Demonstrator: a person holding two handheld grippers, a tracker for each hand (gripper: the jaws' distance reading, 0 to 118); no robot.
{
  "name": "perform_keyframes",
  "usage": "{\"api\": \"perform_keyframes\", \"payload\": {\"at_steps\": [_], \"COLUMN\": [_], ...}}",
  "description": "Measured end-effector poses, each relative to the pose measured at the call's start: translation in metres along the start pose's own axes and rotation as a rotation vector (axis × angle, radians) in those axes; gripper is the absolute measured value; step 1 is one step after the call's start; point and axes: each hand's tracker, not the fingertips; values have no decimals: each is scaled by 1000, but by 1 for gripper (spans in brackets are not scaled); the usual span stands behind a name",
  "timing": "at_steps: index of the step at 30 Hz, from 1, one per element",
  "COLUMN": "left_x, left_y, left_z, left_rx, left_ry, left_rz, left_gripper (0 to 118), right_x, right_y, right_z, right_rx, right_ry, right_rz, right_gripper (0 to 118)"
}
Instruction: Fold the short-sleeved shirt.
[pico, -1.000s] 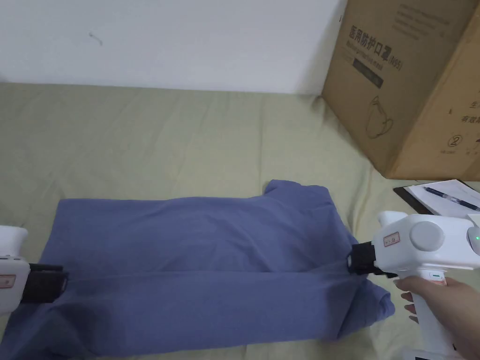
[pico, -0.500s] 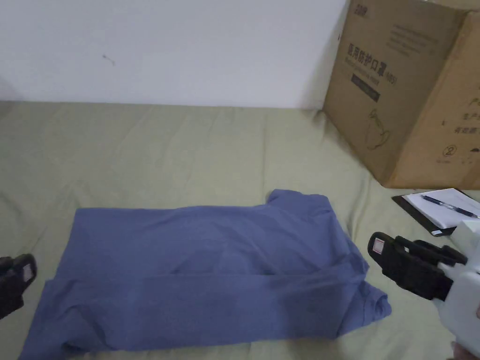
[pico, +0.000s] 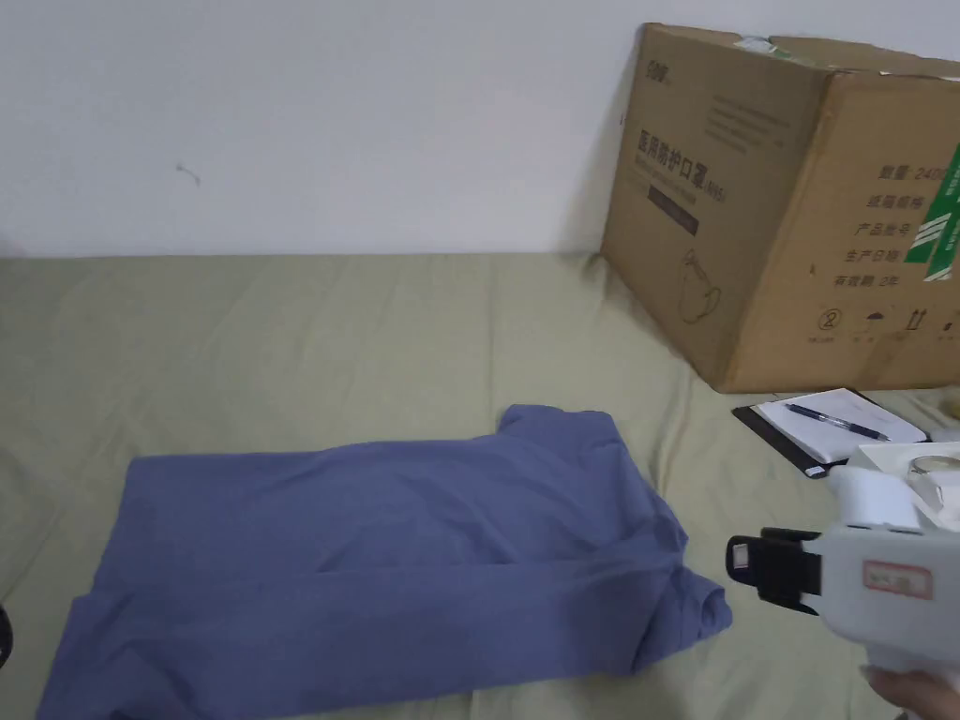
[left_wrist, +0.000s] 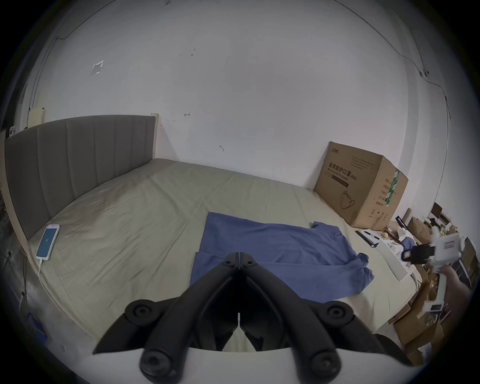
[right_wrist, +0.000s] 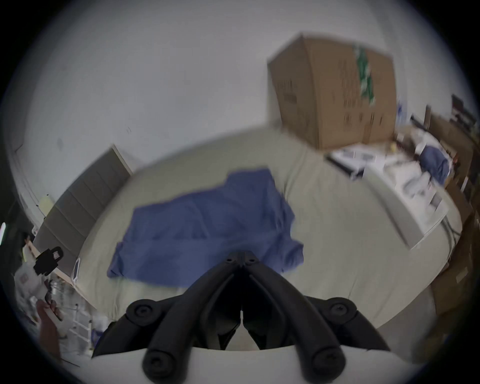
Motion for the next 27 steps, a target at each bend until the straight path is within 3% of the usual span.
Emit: {"api": "perform_keyframes", "payload": {"at_steps": [1, 2, 3, 4, 5, 11, 14, 16, 17, 20, 24, 27], "left_x": [-3, -5, -8, -10, -12, -21, -23, -23, -22, -20, -24, -33], "left_y": [-2, -3, -4, -5, -7, -13, -15, -17, -19, -24, -20, -9], "left_z": [-1, -3, -3, -6, -9, -21, -31, -37, -40, -47, -57, -78], "left_rx": [-5, -6, -13, -21, -32, -69, -91, -116, -127, -164, -236, -384], "left_ry": [-9, -20, -19, -14, -3, 23, 35, 31, 34, 43, 56, 165], "left_rz": [14, 29, 40, 46, 50, 42, 26, 28, 28, 24, 44, 54], "left_gripper": [0, 0, 0, 0, 0, 0, 0, 0, 0, 0, 0, 0], "right_x": [9, 17, 25, 30, 39, 63, 64, 59, 55, 38, 26, 31], "right_y": [7, 13, 18, 19, 22, 26, 21, 20, 20, 21, 23, 26], "right_z": [-15, -28, -48, -62, -68, -131, -151, -156, -157, -152, -133, -117], "right_rx": [-49, -100, -180, -248, -211, -336, -394, -396, -398, -368, -311, -279], "right_ry": [-20, -30, -53, -58, -69, -219, -236, -231, -223, -197, -174, -148], "right_rz": [-25, -56, -94, -115, -140, -134, -125, -119, -97, 10, 47, 35], "right_gripper": [53, 111, 116, 108, 105, 108, 105, 88, 63, 13, 11, 11]}}
